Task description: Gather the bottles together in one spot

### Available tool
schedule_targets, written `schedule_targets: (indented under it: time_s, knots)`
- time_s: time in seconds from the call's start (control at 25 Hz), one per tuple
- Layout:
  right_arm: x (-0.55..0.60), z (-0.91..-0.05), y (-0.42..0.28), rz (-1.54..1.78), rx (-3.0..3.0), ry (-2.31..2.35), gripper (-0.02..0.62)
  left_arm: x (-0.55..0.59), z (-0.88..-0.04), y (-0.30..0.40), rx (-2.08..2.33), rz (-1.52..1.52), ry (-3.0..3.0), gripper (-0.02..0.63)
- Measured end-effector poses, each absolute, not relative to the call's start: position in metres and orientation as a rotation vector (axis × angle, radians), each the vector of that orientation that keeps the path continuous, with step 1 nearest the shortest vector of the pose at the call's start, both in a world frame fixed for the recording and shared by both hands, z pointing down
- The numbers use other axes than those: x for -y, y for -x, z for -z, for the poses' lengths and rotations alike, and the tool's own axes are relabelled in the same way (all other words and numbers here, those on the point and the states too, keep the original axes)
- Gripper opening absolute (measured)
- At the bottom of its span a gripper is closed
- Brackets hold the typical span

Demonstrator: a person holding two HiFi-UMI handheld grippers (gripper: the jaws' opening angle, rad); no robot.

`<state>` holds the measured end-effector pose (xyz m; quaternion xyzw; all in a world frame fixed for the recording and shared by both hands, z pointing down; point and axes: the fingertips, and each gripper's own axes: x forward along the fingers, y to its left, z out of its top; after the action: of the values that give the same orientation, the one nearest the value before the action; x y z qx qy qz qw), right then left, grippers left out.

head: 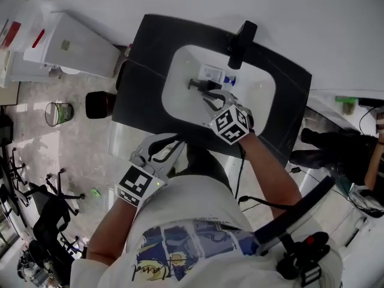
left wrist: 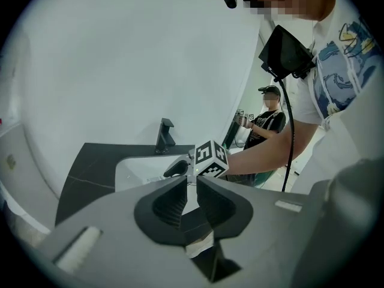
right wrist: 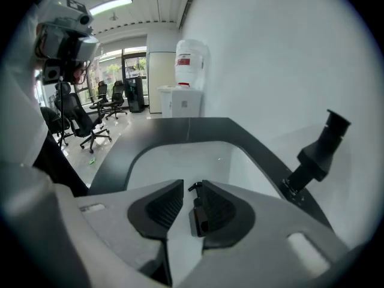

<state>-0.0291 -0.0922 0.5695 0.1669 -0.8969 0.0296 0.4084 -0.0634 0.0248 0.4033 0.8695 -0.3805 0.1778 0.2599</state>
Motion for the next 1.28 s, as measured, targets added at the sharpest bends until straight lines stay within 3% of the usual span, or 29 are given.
schedule_targets:
  time_s: [0.88, 1.28]
  knots:
    - [0.128, -0.722, 0.089, 0.122, 1.889, -0.005, 0.133, -0.014, -0.416, 0.077, 1.104, -0.503, -2.245, 0.054]
    - [0.138, -0.75, 0.089, 0.228, 1.696, -0.001, 0.144, -0.017, -0.42, 0.092, 1.127, -0.513, -2.222, 0.054]
